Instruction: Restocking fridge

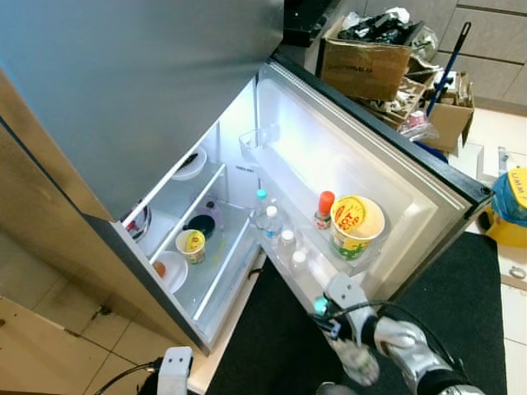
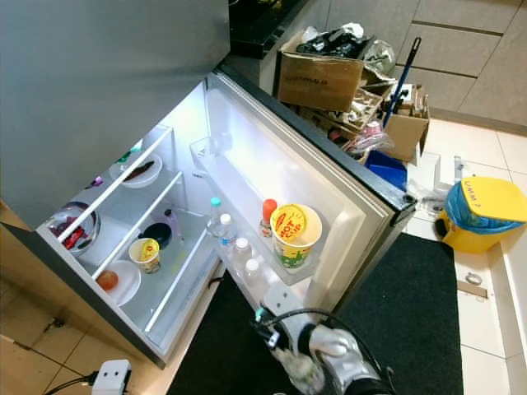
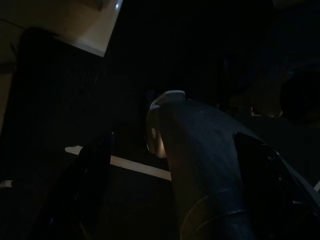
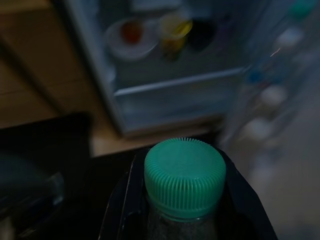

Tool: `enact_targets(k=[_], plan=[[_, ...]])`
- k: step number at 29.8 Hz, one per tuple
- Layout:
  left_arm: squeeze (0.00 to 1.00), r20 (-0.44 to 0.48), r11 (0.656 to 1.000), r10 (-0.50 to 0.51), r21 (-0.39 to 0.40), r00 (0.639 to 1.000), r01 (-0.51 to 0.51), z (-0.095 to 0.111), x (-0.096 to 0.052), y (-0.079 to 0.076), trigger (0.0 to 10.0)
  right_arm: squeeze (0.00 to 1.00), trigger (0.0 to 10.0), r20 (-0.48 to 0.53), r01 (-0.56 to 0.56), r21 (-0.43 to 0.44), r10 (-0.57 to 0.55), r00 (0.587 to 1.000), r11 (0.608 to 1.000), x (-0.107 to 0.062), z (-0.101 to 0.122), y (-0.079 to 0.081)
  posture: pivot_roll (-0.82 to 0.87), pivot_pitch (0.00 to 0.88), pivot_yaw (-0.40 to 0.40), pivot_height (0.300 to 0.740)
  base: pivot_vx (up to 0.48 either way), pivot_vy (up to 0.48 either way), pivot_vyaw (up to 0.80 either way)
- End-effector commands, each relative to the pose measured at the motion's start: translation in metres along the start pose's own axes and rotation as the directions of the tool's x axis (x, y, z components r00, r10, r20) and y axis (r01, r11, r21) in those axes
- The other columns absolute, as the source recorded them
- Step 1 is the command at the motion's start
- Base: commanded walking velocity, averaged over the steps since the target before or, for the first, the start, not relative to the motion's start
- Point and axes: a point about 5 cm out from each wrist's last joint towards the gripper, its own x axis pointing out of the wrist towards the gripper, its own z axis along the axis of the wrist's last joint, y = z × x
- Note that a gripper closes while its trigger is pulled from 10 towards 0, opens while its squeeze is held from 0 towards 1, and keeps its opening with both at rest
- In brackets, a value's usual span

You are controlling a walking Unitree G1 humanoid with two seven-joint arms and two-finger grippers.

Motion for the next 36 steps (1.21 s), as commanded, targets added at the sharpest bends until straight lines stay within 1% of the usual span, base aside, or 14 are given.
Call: enact_targets(k=[1,5,8,13,14,16,17,19,20,23,27,31,32,36], plan=[[0.0,-0.034,1.0,-0.007,0.005,0.999,0.007,-0.008,0.0,-0.002,10.0,0.0,10.0,0.062,0.069,-0.091,-0.064,0.996,0.993,0.001,0.017,-0.015,-0.05,0.067,-0.011,0.74,0.0,0.0,0.0],[0.0,-0.039,1.0,-0.016,0.011,0.999,0.016,-0.008,0.0,-0.003,10.0,0.0,10.0,0.129,0.187,-0.153,-0.168,0.977,0.97,-0.001,0.038,-0.041,-0.05,0.067,-0.011,0.74,0.0,0.0,0.0],[0.0,-0.04,1.0,-0.016,0.011,0.999,0.017,-0.008,0.0,-0.004,10.0,0.0,10.0,0.142,0.215,-0.166,-0.193,0.971,0.962,-0.001,0.042,-0.046,-0.05,0.067,-0.011,0.74,0.0,0.0,0.0],[0.0,-0.04,1.0,-0.026,0.009,0.999,0.026,-0.008,0.001,-0.006,10.0,0.0,10.0,0.18,0.383,-0.193,-0.351,0.919,0.904,-0.01,0.058,-0.075,-0.05,0.066,-0.011,0.74,0.0,0.0,0.0],[0.0,-0.04,1.0,-0.026,0.009,0.999,0.026,-0.008,0.001,-0.006,10.0,0.0,10.0,0.18,0.383,-0.193,-0.351,0.919,0.904,-0.01,0.058,-0.075,-0.05,0.066,-0.011,0.74,0.0,0.0,0.0],[0.0,-0.043,1.0,-0.027,0.007,0.999,0.028,-0.01,0.001,-0.007,10.0,0.0,10.0,0.142,0.476,-0.209,-0.455,0.879,0.854,-0.02,0.053,-0.09,-0.05,0.066,-0.015,0.74,0.0,0.0,0.0],[0.0,-0.043,1.0,-0.027,0.007,0.999,0.028,-0.01,0.001,-0.007,10.0,0.0,10.0,0.142,0.476,-0.209,-0.455,0.879,0.854,-0.02,0.053,-0.09,-0.05,0.066,-0.015,0.74,0.0,0.0,0.0],[0.0,-0.044,1.0,-0.028,0.006,0.999,0.028,-0.01,0.001,-0.007,10.0,0.0,10.0,0.104,0.539,-0.221,-0.53,0.841,0.813,-0.03,0.047,-0.101,-0.05,0.066,-0.015,0.74,0.0,0.0,0.0],[0.0,-0.044,1.0,-0.028,0.006,0.999,0.028,-0.01,0.001,-0.007,10.0,0.0,10.0,0.104,0.539,-0.221,-0.53,0.841,0.813,-0.03,0.047,-0.101,-0.05,0.066,-0.015,0.74,0.0,0.0,0.0],[0.0,-0.046,1.0,-0.024,0.005,0.999,0.025,-0.011,0.001,-0.007,10.0,0.0,10.0,0.013,0.586,-0.258,-0.604,0.797,0.768,-0.047,0.029,-0.111,-0.05,0.063,-0.019,0.74,0.0,0.0,0.0],[0.0,-0.05,1.0,-0.021,0.006,0.999,0.021,-0.012,0.0,-0.006,10.0,0.0,10.0,-0.031,0.595,-0.249,-0.62,0.784,0.764,-0.053,0.017,-0.109,-0.05,0.063,-0.019,0.74,0.0,0.0,0.0],[0.0,-0.053,1.0,-0.024,0.019,0.998,0.025,-0.013,0.001,-0.007,10.0,0.0,10.0,-0.044,0.578,-0.193,-0.595,0.802,0.793,-0.045,0.012,-0.097,-0.05,0.064,-0.018,0.74,0.0,0.0,0.0],[0.0,-0.049,0.999,-0.027,0.025,0.998,0.028,-0.012,0.001,-0.008,10.0,0.0,10.0,-0.089,0.56,-0.145,-0.575,0.814,0.816,-0.039,0.002,-0.086,-0.05,0.066,-0.017,0.74,0.0,0.0,0.0],[0.0,-0.04,0.999,-0.03,0.031,0.999,0.031,-0.011,0.001,-0.009,10.0,0.0,10.0,-0.152,0.55,-0.097,-0.558,0.816,0.83,-0.037,-0.01,-0.074,-0.05,0.066,-0.017,0.74,0.0,0.0,0.0]])
